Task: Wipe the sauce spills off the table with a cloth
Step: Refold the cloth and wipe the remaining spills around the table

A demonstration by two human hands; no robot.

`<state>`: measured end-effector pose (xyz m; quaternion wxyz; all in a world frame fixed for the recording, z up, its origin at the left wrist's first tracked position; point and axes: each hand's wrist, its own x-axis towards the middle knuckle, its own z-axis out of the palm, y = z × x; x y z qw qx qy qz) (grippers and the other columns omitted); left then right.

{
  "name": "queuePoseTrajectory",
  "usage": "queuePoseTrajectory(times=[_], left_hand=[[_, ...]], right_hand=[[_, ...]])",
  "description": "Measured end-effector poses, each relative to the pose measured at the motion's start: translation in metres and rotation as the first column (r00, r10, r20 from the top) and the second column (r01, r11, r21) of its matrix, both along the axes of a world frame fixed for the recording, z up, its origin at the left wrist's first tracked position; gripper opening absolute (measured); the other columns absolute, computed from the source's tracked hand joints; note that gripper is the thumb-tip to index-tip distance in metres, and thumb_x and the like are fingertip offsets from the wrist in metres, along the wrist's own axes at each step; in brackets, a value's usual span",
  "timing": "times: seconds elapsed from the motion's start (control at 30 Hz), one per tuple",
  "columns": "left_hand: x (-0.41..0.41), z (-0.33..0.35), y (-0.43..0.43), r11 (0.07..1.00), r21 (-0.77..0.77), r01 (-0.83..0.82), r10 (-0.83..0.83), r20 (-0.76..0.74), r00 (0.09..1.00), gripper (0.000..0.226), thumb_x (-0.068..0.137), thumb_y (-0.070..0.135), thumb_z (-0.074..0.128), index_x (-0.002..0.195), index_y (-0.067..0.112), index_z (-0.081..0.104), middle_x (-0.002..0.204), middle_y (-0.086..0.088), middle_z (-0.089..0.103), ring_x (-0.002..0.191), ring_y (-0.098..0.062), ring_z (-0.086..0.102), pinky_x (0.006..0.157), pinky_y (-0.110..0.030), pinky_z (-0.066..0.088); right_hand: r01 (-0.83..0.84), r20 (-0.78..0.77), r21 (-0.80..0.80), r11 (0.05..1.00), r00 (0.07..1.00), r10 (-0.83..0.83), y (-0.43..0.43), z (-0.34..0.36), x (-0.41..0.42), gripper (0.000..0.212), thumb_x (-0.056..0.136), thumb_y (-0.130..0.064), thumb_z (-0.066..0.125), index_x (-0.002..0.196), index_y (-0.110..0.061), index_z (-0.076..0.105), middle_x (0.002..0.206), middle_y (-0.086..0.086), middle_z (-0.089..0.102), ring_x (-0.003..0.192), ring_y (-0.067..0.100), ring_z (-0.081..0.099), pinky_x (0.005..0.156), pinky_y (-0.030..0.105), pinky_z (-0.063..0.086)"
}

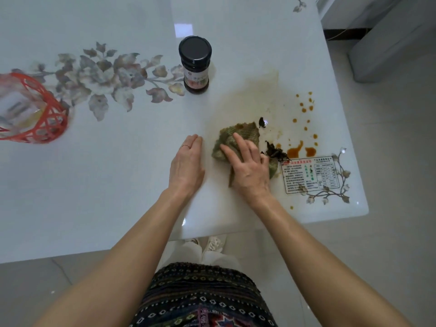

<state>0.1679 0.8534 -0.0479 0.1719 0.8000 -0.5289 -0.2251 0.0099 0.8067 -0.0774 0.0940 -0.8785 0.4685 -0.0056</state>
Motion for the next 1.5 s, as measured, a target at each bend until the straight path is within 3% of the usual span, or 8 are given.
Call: queuePoseTrajectory(times=[0.1,0.3,0.47,0.63,0.8,1.17,1.37,1.5], left_hand=[[-0.009,0.000,0.004,1.000,0.014,0.020,-0.020,-0.006,1.000,0.063,0.080,-0.011,0.040,0.141,0.006,0.036,0.150,-0.009,0.033,0.137,-0.024,0.033,0.107,-0.033,0.032],[-0.036,0.000,0.011,0.994,0.007,0.113,-0.113,-0.016,0.993,0.058,0.082,-0.004,0.047,0.138,0.007,0.038,0.147,-0.007,0.034,0.130,-0.026,0.040,0.100,-0.033,0.039],[-0.047,-0.003,0.015,0.989,0.008,0.146,-0.146,-0.014,0.989,0.060,0.085,-0.007,0.042,0.143,0.008,0.032,0.153,-0.006,0.028,0.140,-0.020,0.026,0.108,-0.030,0.031],[-0.060,-0.004,0.012,0.979,0.012,0.206,-0.205,-0.026,0.978,0.062,0.087,-0.005,0.042,0.145,0.010,0.028,0.154,-0.006,0.025,0.142,-0.019,0.021,0.110,-0.029,0.028],[-0.064,-0.007,0.013,0.981,0.024,0.193,-0.193,0.010,0.981,0.068,0.086,-0.011,0.037,0.148,0.011,0.020,0.157,-0.005,0.016,0.144,-0.017,0.014,0.112,-0.024,0.020],[-0.091,-0.005,0.000,0.991,0.044,0.127,-0.129,0.055,0.990,0.071,0.087,-0.010,0.038,0.150,0.010,0.012,0.158,-0.004,0.008,0.145,-0.016,0.006,0.111,-0.018,0.004],[-0.124,-0.007,-0.012,0.997,0.053,0.061,-0.064,0.052,0.997,0.071,0.087,-0.010,0.037,0.150,0.010,0.012,0.158,-0.004,0.007,0.145,-0.017,0.006,0.109,-0.017,0.002],[-0.134,-0.007,-0.013,0.999,0.042,-0.002,-0.001,0.072,0.997,0.065,0.089,-0.007,0.037,0.149,0.008,0.017,0.157,-0.006,0.012,0.145,-0.019,0.010,0.111,-0.019,0.008]], right_hand=[[0.210,0.040,0.046,0.977,0.976,-0.212,0.003,0.009,0.008,0.070,0.078,0.000,0.059,0.140,-0.030,0.048,0.158,0.002,0.026,0.138,0.027,0.027,0.099,0.052,0.036],[-0.169,0.016,-0.039,0.985,0.985,0.169,0.034,-0.003,-0.045,0.052,0.085,-0.017,0.044,0.134,-0.032,0.053,0.153,0.000,0.037,0.136,0.026,0.039,0.094,0.048,0.041],[0.098,0.059,-0.009,0.995,0.993,-0.097,0.022,0.003,-0.041,0.065,0.074,-0.001,0.063,0.132,-0.028,0.055,0.154,0.001,0.035,0.137,0.028,0.034,0.101,0.054,0.036],[-0.195,0.093,-0.053,0.979,0.975,0.200,0.036,-0.001,-0.089,0.051,0.084,-0.010,0.055,0.130,-0.031,0.056,0.151,-0.002,0.040,0.137,0.022,0.039,0.098,0.046,0.037],[0.087,0.173,0.015,0.996,0.981,-0.088,0.021,0.003,-0.082,0.066,0.065,0.007,0.062,0.121,-0.028,0.063,0.147,-0.002,0.046,0.133,0.025,0.042,0.099,0.050,0.037],[0.068,0.263,0.063,0.996,0.961,-0.082,-0.017,0.007,-0.127,0.050,0.075,-0.005,0.047,0.117,-0.024,0.067,0.141,0.001,0.051,0.130,0.024,0.043,0.098,0.052,0.037],[-0.274,0.187,0.003,0.962,0.945,0.269,-0.019,0.003,-0.187,0.047,0.085,-0.010,0.040,0.124,-0.026,0.062,0.147,0.000,0.045,0.134,0.023,0.041,0.100,0.046,0.037],[-0.026,0.285,0.065,0.998,0.959,0.006,-0.049,0.005,-0.190,0.051,0.079,-0.010,0.037,0.120,-0.021,0.067,0.142,0.004,0.051,0.130,0.029,0.045,0.098,0.051,0.040]])
